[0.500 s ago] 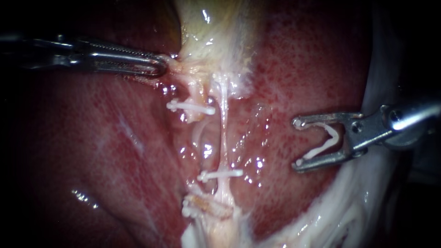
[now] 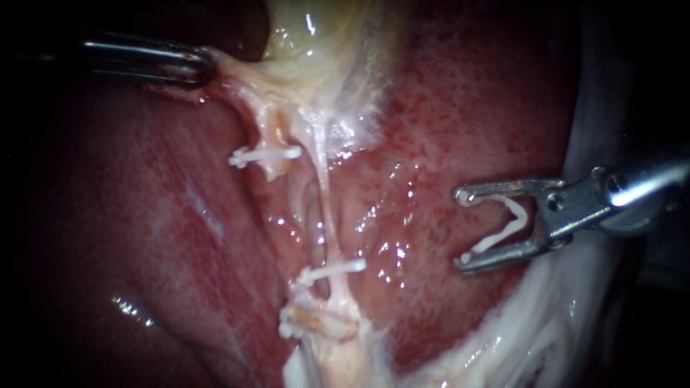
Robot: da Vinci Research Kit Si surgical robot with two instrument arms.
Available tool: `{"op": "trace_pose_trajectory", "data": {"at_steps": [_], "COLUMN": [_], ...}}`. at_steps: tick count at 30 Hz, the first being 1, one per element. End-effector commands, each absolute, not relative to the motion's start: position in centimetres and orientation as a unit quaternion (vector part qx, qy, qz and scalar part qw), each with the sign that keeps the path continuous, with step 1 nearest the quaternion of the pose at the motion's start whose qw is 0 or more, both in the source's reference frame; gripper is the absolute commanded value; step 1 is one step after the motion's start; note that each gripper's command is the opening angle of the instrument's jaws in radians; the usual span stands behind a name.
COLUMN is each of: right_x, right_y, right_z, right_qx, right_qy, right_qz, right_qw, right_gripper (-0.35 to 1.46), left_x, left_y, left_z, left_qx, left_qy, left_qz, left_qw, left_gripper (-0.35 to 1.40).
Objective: Clipping second clip right tube
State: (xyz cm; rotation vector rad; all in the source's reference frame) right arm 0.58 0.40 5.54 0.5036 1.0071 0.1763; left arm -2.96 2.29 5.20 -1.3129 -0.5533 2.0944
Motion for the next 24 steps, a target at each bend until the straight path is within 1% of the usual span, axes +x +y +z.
{"op": "trace_pose_trajectory", "data": {"at_steps": [1,4,12,19,24], "right_x": [0.66,0.85,1.30,1.55,1.66], "right_y": [0.38,0.37,0.32,0.24,0.19], "right_z": [5.55,5.59,5.82,6.16,6.39], "right_qx": [0.250,0.276,0.320,0.338,0.354], "right_qy": [0.477,0.479,0.492,0.484,0.483], "right_qz": [0.097,0.126,0.181,0.200,0.205], "right_qw": [0.837,0.823,0.789,0.782,0.774], "right_gripper": [0.50,0.49,0.49,0.49,0.49], "left_x": [-2.98,-3.01,-3.03,-3.05,-3.05], "left_y": [2.28,2.28,2.26,2.25,2.25], "left_z": [5.22,5.22,5.20,5.21,5.21], "left_qx": [-0.495,-0.495,-0.494,-0.494,-0.494], "left_qy": [-0.207,-0.206,-0.204,-0.204,-0.204], "left_qz": [0.789,0.789,0.790,0.790,0.790], "left_qw": [0.299,0.300,0.302,0.301,0.301], "left_gripper": [-0.35,-0.35,-0.35,-0.35,-0.35]}}
